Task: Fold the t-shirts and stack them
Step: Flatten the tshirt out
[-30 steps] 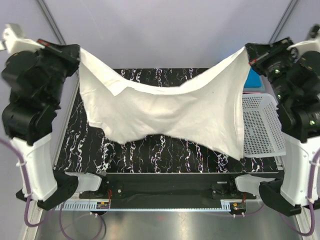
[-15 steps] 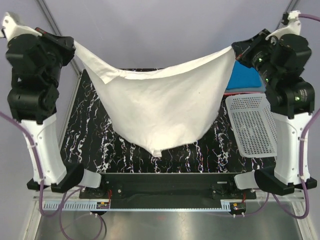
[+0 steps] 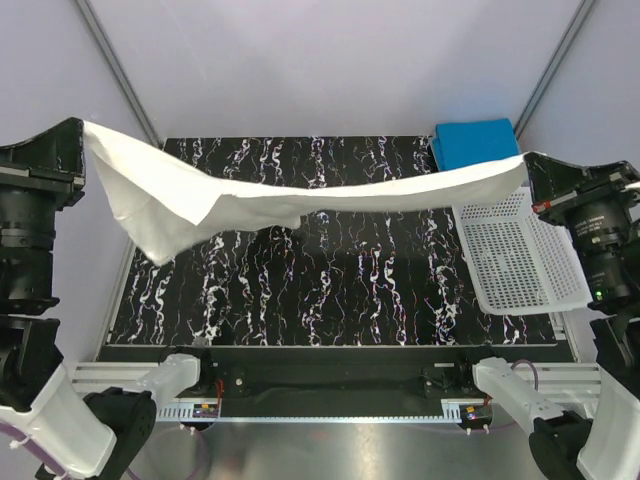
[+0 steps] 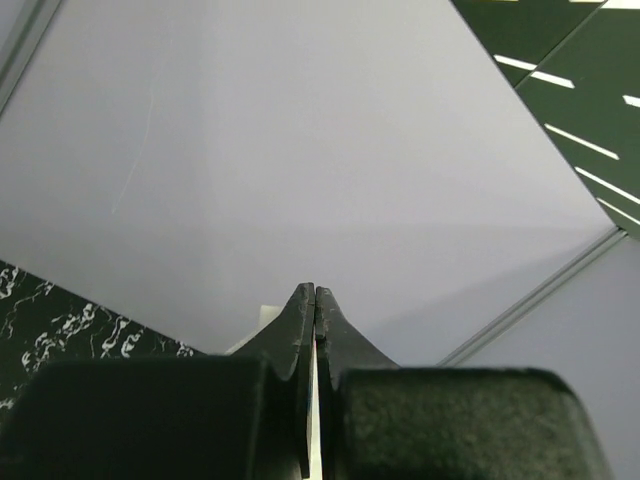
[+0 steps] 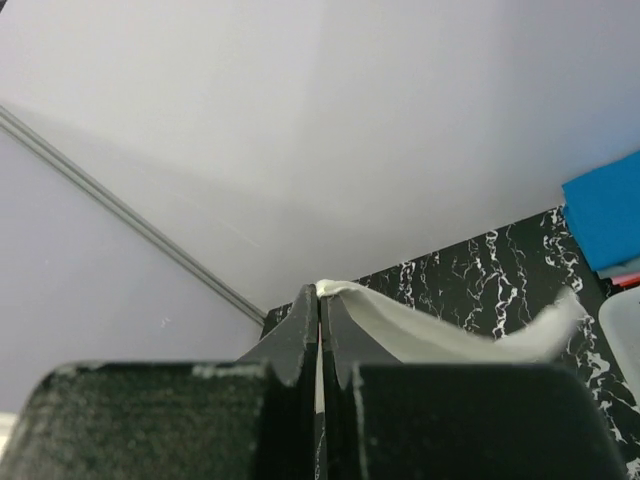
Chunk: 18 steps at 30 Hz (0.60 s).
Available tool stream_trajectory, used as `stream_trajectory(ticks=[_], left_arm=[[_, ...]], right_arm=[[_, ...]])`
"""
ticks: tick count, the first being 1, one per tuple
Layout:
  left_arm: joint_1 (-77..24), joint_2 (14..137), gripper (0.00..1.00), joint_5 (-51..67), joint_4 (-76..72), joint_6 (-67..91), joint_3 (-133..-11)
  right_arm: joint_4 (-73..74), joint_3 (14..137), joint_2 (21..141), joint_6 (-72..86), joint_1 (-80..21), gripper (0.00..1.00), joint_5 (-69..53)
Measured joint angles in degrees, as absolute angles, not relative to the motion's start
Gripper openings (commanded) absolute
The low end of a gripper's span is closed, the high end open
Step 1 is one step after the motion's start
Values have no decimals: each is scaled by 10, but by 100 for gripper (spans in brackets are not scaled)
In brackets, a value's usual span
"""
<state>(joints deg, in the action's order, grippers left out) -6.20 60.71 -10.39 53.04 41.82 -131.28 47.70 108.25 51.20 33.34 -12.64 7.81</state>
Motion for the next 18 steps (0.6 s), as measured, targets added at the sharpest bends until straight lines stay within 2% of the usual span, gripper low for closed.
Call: stream_trajectory(ticks=[5,7,11,16,18], left_arm=[[-62,594,0,-100,479,411,-1230],[-62,633,0,-109,495,401,-1236],[-62,792,0,-117,520,381,-1381],[-62,837,0,-126,514,373,-1372],[-62,830,0,-130,510,370,-1371]], right_arm=[[439,1021,541,340,-126,0,69],[452,1067,619,335,-127,0,68],[446,1178,773,335,-126,0,55],[501,1309,857,328,-126,0,53],[489,1302,840,325,-126,0,54]])
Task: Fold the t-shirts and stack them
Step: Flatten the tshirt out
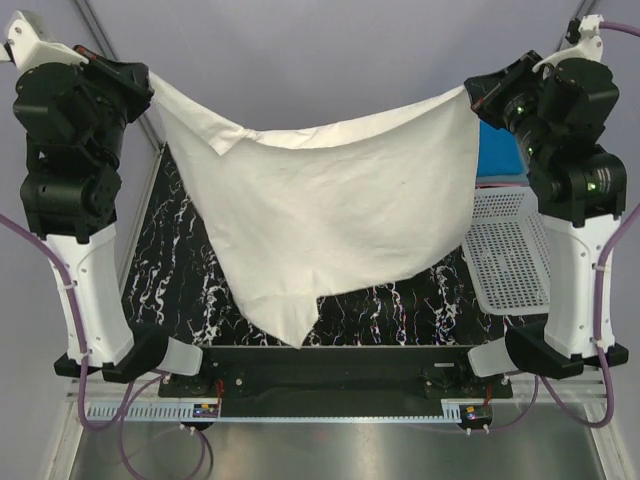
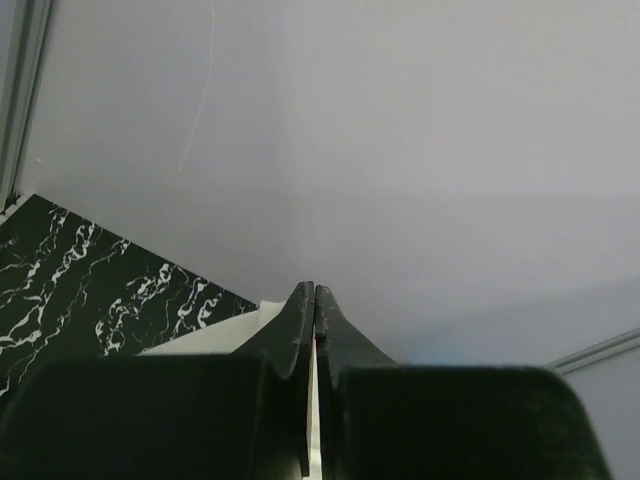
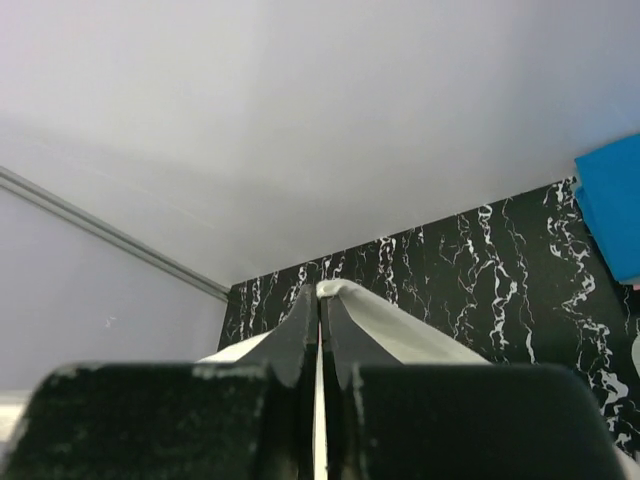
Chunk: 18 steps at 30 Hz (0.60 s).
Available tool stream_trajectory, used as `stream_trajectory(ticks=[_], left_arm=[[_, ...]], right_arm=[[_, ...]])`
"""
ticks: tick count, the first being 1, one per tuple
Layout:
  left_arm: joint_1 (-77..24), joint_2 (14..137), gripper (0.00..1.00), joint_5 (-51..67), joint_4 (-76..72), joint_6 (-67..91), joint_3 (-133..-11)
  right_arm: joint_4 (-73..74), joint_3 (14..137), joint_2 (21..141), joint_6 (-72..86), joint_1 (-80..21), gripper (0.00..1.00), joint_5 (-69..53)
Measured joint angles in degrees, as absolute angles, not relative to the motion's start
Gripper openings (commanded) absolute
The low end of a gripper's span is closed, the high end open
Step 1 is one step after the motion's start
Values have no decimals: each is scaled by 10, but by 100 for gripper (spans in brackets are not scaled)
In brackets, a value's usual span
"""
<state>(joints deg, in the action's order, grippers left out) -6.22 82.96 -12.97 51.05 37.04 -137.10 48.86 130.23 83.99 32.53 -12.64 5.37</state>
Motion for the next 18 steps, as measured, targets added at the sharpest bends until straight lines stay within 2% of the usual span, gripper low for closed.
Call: stream_trajectory(ticks=[7,13,18], left_arm=[[-62,759,0,-151,494,351,-1348],[-62,725,0,-159,488,343,-1349],[-62,682,0,-163,514,343,-1330]], right_arm=[[453,1203,728,307,-126,0,70],[449,1177,701,305,-126,0,68],[506,1158,678,331,-126,0,49]])
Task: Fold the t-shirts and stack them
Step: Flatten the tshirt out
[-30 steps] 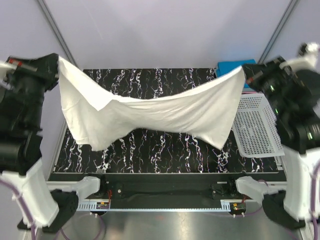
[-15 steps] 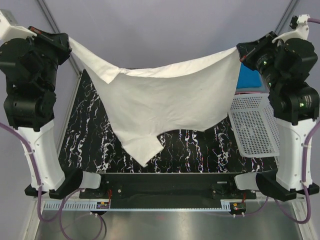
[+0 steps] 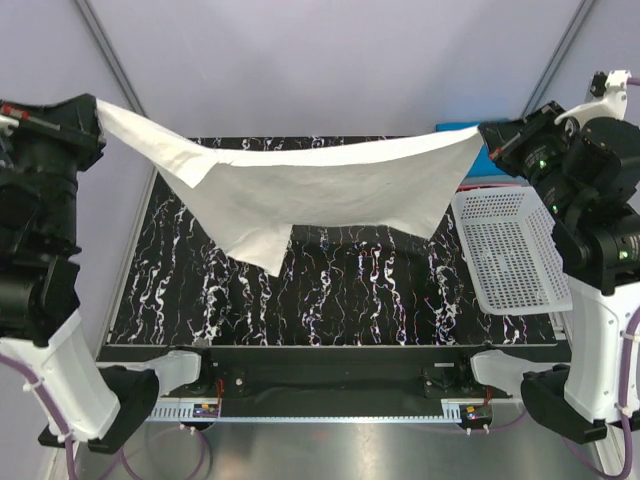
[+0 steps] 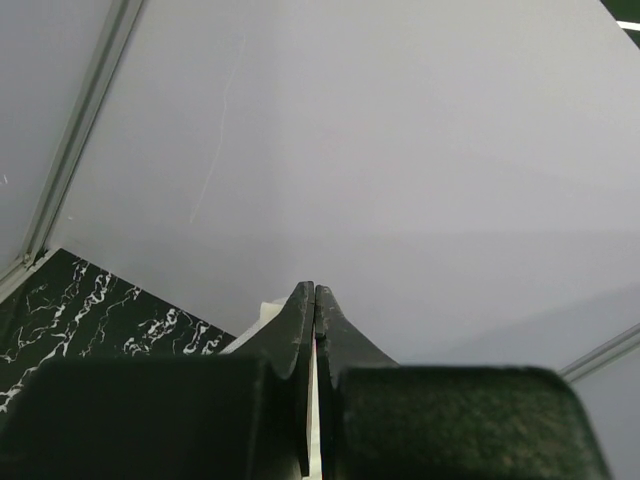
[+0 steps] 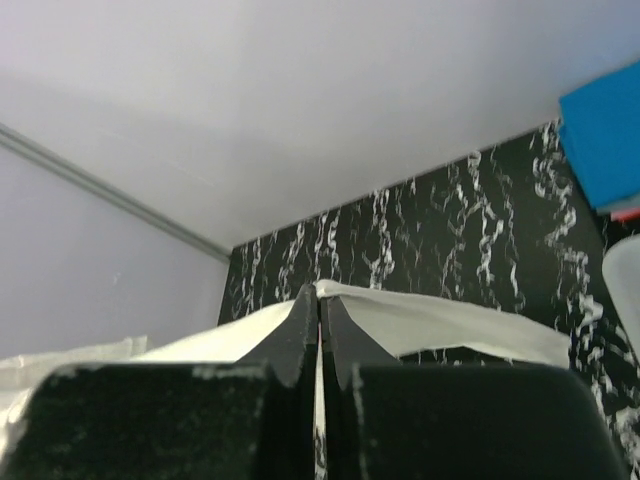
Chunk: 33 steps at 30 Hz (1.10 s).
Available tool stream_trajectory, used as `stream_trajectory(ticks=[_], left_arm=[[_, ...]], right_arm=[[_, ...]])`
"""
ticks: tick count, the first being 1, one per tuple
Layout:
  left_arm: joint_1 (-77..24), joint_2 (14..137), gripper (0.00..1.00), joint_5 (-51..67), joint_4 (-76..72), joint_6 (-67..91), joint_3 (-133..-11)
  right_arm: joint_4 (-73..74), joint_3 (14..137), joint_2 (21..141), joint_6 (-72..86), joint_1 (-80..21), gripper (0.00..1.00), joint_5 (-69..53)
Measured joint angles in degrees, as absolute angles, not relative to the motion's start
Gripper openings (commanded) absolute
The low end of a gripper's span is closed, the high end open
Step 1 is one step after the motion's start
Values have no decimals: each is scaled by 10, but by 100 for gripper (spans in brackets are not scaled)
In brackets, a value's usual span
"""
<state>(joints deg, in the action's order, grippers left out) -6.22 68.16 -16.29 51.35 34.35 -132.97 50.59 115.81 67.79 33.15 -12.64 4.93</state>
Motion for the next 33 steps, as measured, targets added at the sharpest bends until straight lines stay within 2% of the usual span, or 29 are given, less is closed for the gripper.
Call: stream_trajectory(ticks=[9,13,19,22,25,30,33], left_arm=[[-62,557,0,-141,542,356,-1281],[-62,575,0,-124,531,352,-1262],[-62,728,0,-142,509,325,-1270],[-62,798,0,-172,461,315,-1232],[-55,873,0,-199,440,312,-1249],[-31,990,0,-205,398,315,-1390],[-14,998,0,-203,346,320,-1406]], right_arm=[[573,1088,522,389,-126,0,14],[555,1111,526,390,-126,0,13],[444,1100,654,376,-126,0,15],[370,1086,749,354,-126,0,23],[322,1104,866,331,-124,0,30],[303,1190,997,319,-93,0,21],[299,1286,1045,317,-61,0,4]])
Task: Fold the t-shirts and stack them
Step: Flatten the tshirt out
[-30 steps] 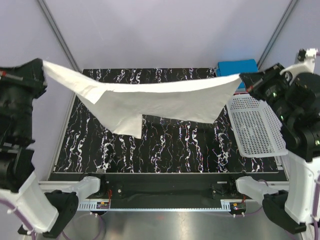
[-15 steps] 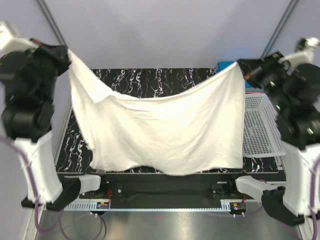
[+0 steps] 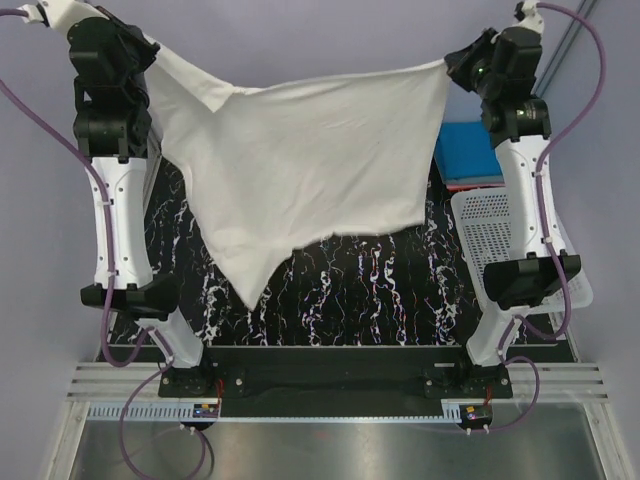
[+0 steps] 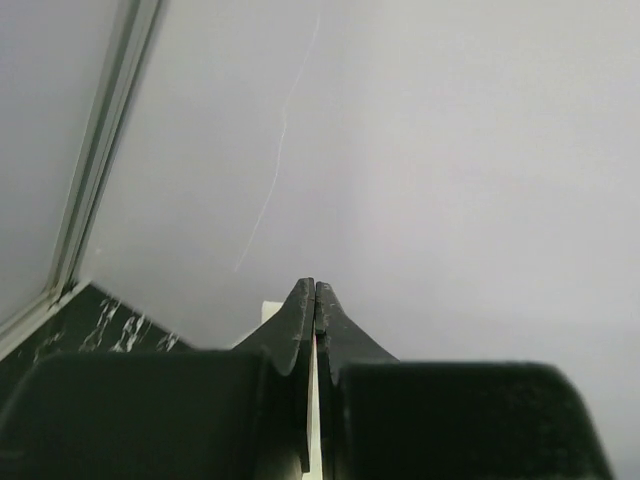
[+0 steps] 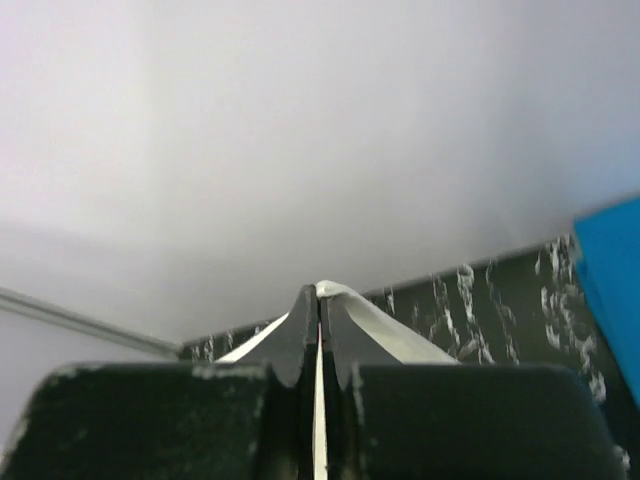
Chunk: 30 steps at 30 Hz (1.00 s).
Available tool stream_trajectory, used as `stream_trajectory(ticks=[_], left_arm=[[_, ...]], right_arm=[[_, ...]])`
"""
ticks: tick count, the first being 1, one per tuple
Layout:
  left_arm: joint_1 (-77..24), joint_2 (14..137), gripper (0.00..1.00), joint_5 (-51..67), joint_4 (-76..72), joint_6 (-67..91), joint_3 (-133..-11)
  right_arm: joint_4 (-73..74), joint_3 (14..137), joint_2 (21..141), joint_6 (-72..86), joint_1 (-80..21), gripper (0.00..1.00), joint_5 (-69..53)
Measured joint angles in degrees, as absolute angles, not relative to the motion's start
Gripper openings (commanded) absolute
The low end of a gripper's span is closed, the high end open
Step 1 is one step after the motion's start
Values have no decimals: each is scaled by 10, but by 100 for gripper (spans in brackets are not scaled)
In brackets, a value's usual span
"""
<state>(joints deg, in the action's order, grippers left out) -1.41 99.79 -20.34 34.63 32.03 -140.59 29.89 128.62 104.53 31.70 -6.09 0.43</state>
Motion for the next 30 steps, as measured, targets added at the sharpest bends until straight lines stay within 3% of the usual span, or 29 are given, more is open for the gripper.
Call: stream_trajectory(ticks=[4,7,14,20,25,30], left_arm=[[-4,988,0,-197,293,321,-1404],[-5,942,0,-186,241,315,-1332],[-4,757,0,-159,145,312,-1012],[-4,602,0,-144,138,335,-718],[-6,515,0,-158,210,341,-560],[-6,477,0,-152,261,345,-499]], right_arm=[[289,1402,1068,304,-29,0,-15],[255,1392,1037,287,-22,0,-27],[152,1013,851,260,-26,0,-38],[107,726,783,246,-26,0,-23],[114,606,776,244,-26,0,-27],[156,559,775,272,-26,0,-27]])
